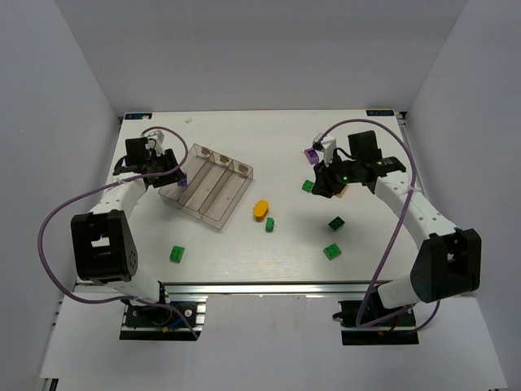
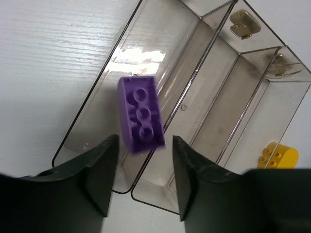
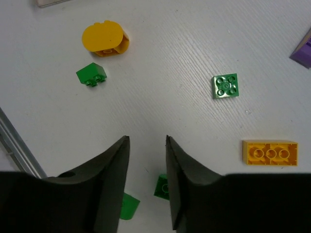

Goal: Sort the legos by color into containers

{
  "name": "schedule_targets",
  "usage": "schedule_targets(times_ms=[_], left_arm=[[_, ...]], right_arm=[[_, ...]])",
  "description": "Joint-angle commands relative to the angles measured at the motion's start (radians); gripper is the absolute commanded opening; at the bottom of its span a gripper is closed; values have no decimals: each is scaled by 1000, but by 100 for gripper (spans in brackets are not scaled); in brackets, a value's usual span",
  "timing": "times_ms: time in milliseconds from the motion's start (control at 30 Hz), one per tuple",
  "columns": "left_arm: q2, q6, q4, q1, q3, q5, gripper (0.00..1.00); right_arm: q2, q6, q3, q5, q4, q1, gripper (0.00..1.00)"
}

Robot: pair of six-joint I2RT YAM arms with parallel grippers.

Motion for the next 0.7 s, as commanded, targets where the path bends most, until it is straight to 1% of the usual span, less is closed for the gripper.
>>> schedule_targets(times_ms=[0,67,100,200,233,267,300,333,367,400,433,467,500,533,567,600,633,667], left_arm=[[-32,-8,0,-2,12,-13,60],[-49,-18,-5,-2,25,-25,72],[-57,-27,-11,-2,28,-32,73],[-96,-53,-20,-2,43,-29,74],[-112,-64,-19,-2,42,-19,73],[-133,-91,-17,-2,29,-10,73],[-177,-110,-7,-2,17,14,72],[-207,-126,6,-2,0,30,71],[-263,-165,16,-2,-39,49,67],[-297,-186,19,-2,-63,60,64],[-331,-205,29,-2,-89,74,60],[-366,-223,32,-2,-112,85,57],[-401,-255,38,-2,-164,106,53],[-469,-265,26,-2,-182,106,53],[-501,-281,12,-2,-198,103,54],[-533,-285,-14,-2,-227,103,59],[-591,-286,-34,-2,-236,94,63],[-621,-288,-54,-2,-242,84,66]], right_arm=[[43,27,59,0,17,-6,45],[78,41,90,8,14,-6,60],[93,66,101,26,18,-7,63],[159,118,162,74,17,-9,66],[196,136,177,92,23,-11,66],[216,161,212,146,34,-15,66],[239,185,232,169,46,-14,67],[283,237,248,200,75,-17,67],[340,262,295,258,83,-15,67],[341,276,326,286,87,-17,68],[407,308,355,313,90,-17,68],[440,313,387,359,87,-18,70],[506,320,451,381,87,-17,73],[540,324,481,402,90,-17,74],[566,317,510,425,94,-17,81],[622,311,560,433,94,-18,82],[652,305,591,441,91,-17,86],[678,290,616,451,87,-17,87]])
